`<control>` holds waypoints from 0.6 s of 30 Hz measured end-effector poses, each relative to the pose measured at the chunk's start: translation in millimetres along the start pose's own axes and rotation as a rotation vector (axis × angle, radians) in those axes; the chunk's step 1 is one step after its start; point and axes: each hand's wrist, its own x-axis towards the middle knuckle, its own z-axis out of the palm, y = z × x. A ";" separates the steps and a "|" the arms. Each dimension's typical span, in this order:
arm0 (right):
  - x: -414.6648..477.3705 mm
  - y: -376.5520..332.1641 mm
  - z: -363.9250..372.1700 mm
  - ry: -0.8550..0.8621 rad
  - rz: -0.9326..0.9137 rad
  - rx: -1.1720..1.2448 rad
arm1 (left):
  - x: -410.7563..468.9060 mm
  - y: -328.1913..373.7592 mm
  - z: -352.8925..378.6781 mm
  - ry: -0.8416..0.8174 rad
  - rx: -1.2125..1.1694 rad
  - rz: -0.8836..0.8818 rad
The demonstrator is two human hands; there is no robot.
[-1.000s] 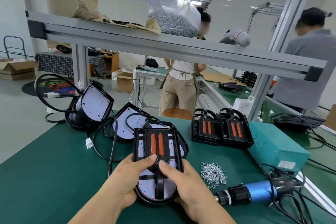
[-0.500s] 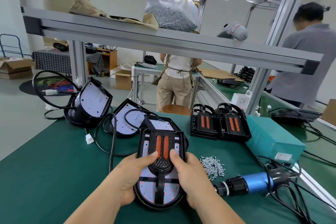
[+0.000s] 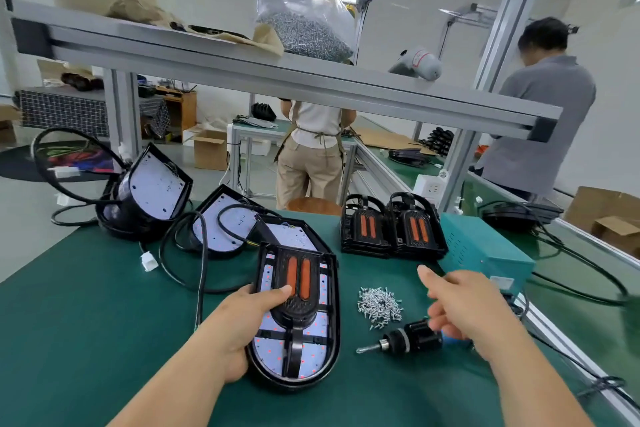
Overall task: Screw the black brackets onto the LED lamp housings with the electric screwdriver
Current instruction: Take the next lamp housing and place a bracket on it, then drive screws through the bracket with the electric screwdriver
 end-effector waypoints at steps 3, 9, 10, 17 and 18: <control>1.4 35.4 -9.6 0.081 0.081 -0.118 | -2.0 0.7 0.5 -0.014 -0.019 -0.009; -2.4 60.9 -8.2 0.218 0.093 -0.378 | -5.4 -1.4 2.9 -0.049 -0.022 -0.060; -4.5 61.3 -7.0 0.228 0.092 -0.403 | -5.9 -1.5 3.6 -0.057 -0.017 -0.073; -15.1 67.9 13.7 0.216 0.141 -0.354 | -7.6 -1.2 9.2 -0.042 0.053 -0.100; -16.5 67.7 17.0 0.221 0.156 -0.354 | -7.9 -0.9 10.2 -0.033 0.056 -0.094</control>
